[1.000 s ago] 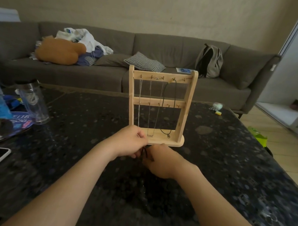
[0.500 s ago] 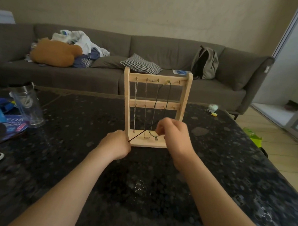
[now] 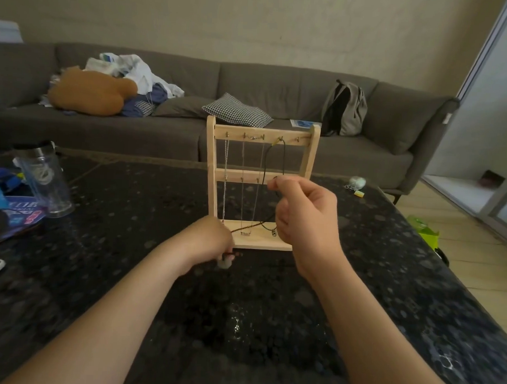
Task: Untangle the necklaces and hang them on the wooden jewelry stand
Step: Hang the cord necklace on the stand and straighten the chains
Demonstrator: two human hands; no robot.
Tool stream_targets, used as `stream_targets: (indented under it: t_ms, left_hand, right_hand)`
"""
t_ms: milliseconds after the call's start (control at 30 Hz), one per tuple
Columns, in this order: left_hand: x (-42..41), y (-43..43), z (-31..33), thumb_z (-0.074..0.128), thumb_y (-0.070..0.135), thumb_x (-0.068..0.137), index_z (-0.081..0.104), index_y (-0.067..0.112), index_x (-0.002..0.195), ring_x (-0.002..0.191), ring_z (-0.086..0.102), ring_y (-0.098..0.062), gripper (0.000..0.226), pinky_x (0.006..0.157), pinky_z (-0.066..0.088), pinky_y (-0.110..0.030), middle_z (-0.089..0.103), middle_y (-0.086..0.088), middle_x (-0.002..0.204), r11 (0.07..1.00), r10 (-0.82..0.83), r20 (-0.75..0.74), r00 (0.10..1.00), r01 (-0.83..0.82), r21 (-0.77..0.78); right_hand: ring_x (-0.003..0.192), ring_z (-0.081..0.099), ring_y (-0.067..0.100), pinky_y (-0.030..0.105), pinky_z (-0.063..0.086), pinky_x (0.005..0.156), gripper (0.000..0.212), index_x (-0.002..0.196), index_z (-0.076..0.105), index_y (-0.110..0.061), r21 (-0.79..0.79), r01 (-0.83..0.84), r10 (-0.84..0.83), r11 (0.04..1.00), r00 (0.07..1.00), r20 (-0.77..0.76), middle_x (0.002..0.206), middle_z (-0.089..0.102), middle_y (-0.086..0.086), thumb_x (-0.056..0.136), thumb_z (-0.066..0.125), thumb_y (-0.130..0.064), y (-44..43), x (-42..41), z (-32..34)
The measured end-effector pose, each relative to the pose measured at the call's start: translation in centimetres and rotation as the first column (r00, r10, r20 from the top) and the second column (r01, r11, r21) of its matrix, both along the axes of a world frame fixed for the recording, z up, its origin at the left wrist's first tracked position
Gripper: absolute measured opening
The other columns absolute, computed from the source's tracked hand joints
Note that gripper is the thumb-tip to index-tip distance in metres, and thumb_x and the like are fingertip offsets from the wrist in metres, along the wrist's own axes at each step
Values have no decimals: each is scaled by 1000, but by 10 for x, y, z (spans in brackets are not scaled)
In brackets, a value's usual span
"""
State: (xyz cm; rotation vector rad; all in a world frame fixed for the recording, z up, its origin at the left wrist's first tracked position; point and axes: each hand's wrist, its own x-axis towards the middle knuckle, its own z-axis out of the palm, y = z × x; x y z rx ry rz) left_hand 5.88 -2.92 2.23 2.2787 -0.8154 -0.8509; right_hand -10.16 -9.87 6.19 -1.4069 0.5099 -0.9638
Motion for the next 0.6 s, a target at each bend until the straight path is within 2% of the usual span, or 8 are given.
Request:
stream_targets:
  t_ms: [67,133,167,267,333,433,500,600]
  left_hand:
    - [-5,5,14,45,0,101,65,11,70,88,78,-27,38,94,59,-41,75,-12,85,981,-23,-212,977,-19,-194]
    - [-10,14,25,36,-2,95,56,16,65,86,78,-30,40,101,55,-51,66,-9,73,937,-105,-308,946,-10,-349]
    - [-12,19,28,34,-3,91,53,16,67,80,75,-30,36,98,55,-50,59,-8,71,913,-149,-345,927,-5,-408]
    - [-21,31,40,32,-2,84,48,16,72,62,48,-22,26,77,50,-43,42,-4,66,837,-240,-448,861,-51,-545]
    - [-24,34,47,33,3,87,48,16,74,57,37,-17,24,67,45,-38,37,-2,65,800,-302,-438,847,-25,-599]
    - [-27,36,53,39,19,104,53,17,74,55,29,-15,32,57,35,-32,30,2,61,769,-344,-379,859,26,-639]
    - [-30,35,56,51,33,110,56,20,76,51,29,-14,37,52,27,-31,31,4,58,762,-275,-309,911,11,-647]
    - [-31,33,56,58,39,110,60,18,83,49,32,-14,34,49,28,-29,36,5,55,720,-134,-276,952,-97,-687]
  right_hand:
    - [44,35,10,23,29,42,21,100,78,-7,-15,-22,21,1000,999,-31,54,45,-3,106,62,-20,0,-1,0]
    - [45,35,10,23,30,43,22,99,78,-6,-29,-36,34,999,998,-55,54,44,-4,106,62,-20,2,-2,0]
    - [45,34,10,23,29,43,23,96,78,-7,-34,-38,36,999,997,-65,53,43,-4,106,63,-21,3,-3,1]
    - [45,34,10,20,31,43,24,88,78,-12,-70,-43,35,997,993,-112,51,43,-6,105,63,-20,4,-5,1]
    - [45,38,5,14,33,45,24,85,78,-13,-128,-57,36,990,986,-165,50,46,-10,103,63,-16,5,-7,1]
    - [47,45,-1,10,34,48,21,83,77,-13,-191,-82,40,978,975,-218,50,52,-16,100,65,-13,5,-8,-2]
    - [51,47,-2,12,36,50,17,87,77,-15,-197,-72,26,978,974,-227,53,55,-17,99,65,-17,3,-8,-4]
    - [55,51,0,18,42,55,20,93,80,-19,-156,31,-65,987,974,-219,57,60,-13,100,61,-16,-3,-8,-8]
